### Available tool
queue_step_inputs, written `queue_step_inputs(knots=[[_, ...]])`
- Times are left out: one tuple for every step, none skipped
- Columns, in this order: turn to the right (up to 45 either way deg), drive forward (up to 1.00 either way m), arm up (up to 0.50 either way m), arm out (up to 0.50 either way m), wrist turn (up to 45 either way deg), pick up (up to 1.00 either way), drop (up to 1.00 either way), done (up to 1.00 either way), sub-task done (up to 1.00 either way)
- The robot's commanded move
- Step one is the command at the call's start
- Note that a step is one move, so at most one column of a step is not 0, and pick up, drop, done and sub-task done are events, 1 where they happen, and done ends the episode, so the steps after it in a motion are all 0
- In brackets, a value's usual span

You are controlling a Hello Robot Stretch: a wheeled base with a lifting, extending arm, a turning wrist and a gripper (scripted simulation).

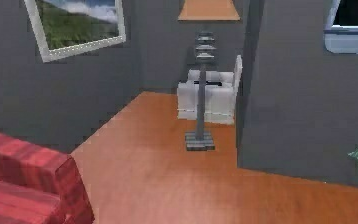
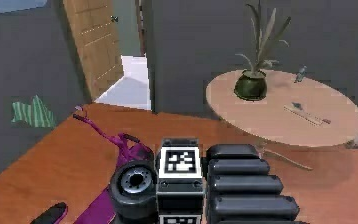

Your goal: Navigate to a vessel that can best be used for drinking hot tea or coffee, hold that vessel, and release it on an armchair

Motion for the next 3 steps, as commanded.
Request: queue_step_inputs(knots=[[0.0, 1.0, 0.0, 0.0, 0.0, 0.0, 0.0, 0.0, 0.0], [-24.0, 0.0, 0.0, 0.0, 0.0, 0.0, 0.0, 0.0, 0.0], [0.0, 0.1, 0.0, 0.0, 0.0, 0.0, 0.0, 0.0, 0.0]])
